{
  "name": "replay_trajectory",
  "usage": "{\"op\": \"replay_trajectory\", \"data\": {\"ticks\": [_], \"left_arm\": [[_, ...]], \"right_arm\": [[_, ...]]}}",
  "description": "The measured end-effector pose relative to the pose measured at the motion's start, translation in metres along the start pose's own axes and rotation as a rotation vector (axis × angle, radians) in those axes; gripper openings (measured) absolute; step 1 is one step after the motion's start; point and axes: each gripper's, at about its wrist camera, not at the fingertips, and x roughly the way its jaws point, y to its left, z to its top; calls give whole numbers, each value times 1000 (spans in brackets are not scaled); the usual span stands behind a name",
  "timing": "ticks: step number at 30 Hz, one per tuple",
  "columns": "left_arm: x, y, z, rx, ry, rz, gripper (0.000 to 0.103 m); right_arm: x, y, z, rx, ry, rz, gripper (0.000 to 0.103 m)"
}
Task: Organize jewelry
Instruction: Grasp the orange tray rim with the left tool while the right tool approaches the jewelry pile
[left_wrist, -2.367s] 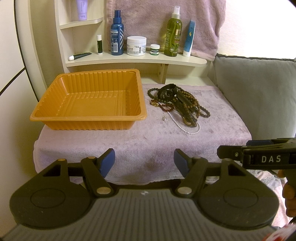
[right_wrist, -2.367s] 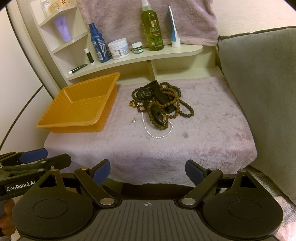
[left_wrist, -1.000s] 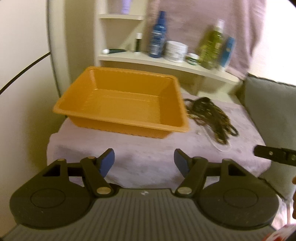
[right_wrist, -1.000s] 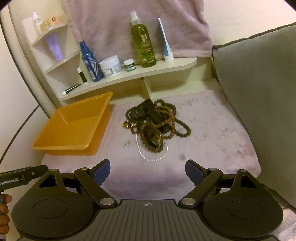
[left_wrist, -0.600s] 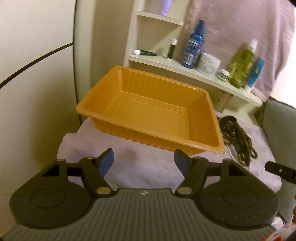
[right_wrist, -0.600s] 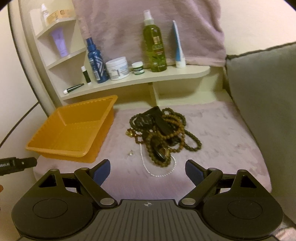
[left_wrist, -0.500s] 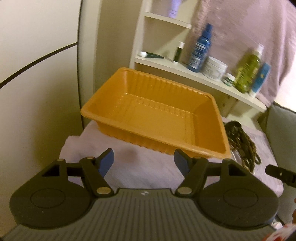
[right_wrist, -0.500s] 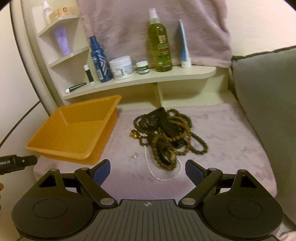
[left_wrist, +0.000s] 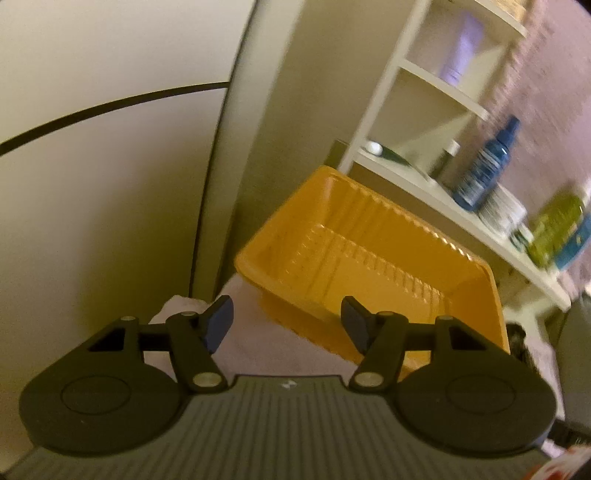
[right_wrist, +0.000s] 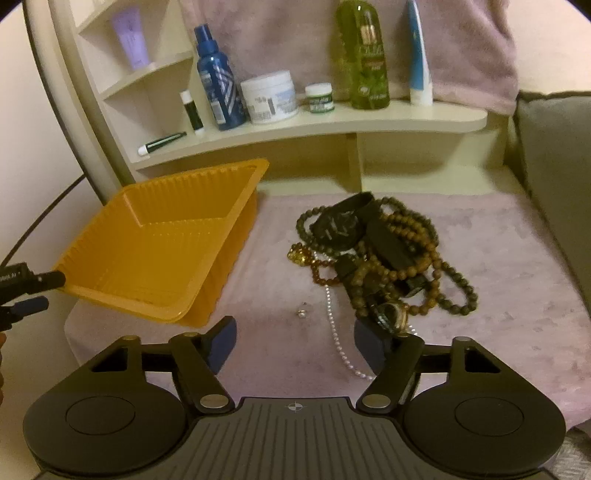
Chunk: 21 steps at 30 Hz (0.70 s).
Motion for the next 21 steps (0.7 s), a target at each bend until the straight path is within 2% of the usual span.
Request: {"op": "replay_trajectory", "data": {"ticks": [10,21], "left_arm": [[29,10,8,-61,-56,-7,58],[60,6,6,-41,-115,4,31]], "right_arm": [[20,5,7,-3,8,11,68],[35,5,11,-6,12,19,67]]}}
